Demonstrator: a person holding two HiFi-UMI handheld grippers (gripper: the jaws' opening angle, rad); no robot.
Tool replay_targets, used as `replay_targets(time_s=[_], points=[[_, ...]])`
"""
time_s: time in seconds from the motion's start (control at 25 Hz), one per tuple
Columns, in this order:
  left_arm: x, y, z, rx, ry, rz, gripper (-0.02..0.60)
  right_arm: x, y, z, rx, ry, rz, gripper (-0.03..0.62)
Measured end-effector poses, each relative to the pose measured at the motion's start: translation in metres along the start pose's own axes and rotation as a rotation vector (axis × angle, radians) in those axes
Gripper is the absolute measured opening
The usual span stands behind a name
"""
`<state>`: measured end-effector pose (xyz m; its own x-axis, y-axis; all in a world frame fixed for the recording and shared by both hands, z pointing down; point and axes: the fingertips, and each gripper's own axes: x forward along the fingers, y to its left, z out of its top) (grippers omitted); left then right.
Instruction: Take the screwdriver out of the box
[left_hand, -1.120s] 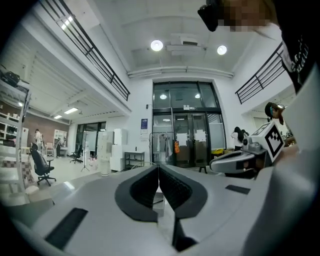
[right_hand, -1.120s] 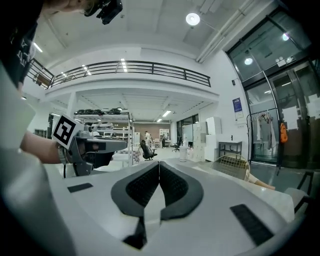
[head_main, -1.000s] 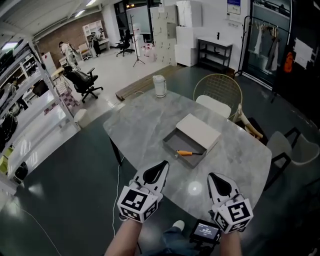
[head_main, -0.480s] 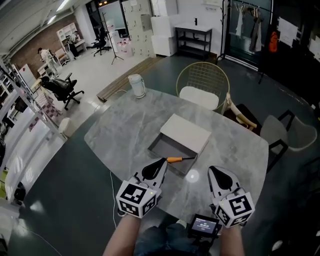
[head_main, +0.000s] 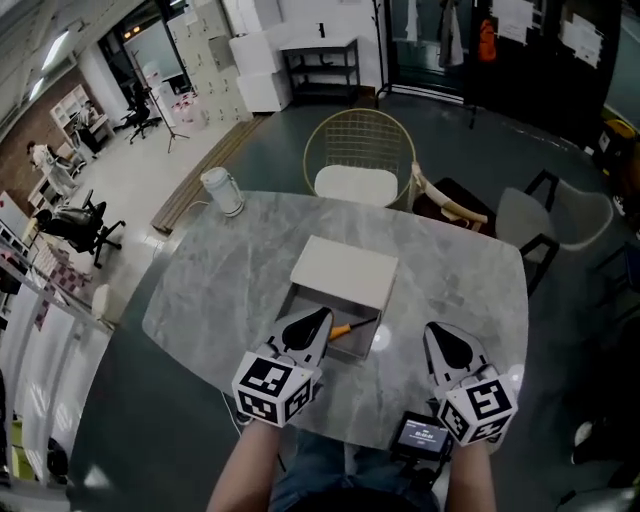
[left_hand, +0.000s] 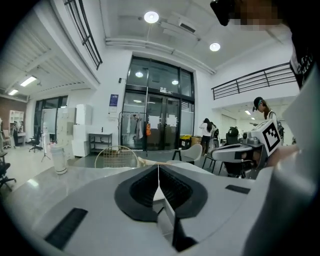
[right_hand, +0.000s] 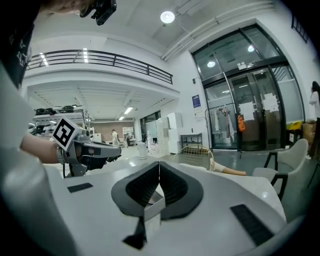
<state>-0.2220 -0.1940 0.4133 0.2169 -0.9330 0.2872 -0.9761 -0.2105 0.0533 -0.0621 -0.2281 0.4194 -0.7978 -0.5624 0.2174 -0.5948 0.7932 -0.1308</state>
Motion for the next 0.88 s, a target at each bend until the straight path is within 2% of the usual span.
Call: replay_targets(time_s=[0.28,0.68,0.72,0.8,0.88], points=[[0.048,0.018,0.009,0.025,0.015,-0.203,0.014,0.007,-0.013,0.010,0.010,-0.010,-0.199,0.026],[0.083,0.032,-0.012,0.005,0.108,-0.440,0.019,0.006,-0.010,0.013,0.017,0.005,-0.431,0.026],[0.084,0.032,-0.016,0.005,0.126,-0.465,0.027,0.003,-0.009,0.011,0.025,0.007,-0.458,0.026],[0.086,0.029,-0.024,0.016,0.168,-0.514,0.100,-0.002,-0.005,0.005,0.050,0.011,-0.504,0.025],[0.089,0.025,-0.032,0.045,0.205,-0.549,0.114,-0.006,-0.003,-0.002,0.074,0.015,-0.534,0.026]])
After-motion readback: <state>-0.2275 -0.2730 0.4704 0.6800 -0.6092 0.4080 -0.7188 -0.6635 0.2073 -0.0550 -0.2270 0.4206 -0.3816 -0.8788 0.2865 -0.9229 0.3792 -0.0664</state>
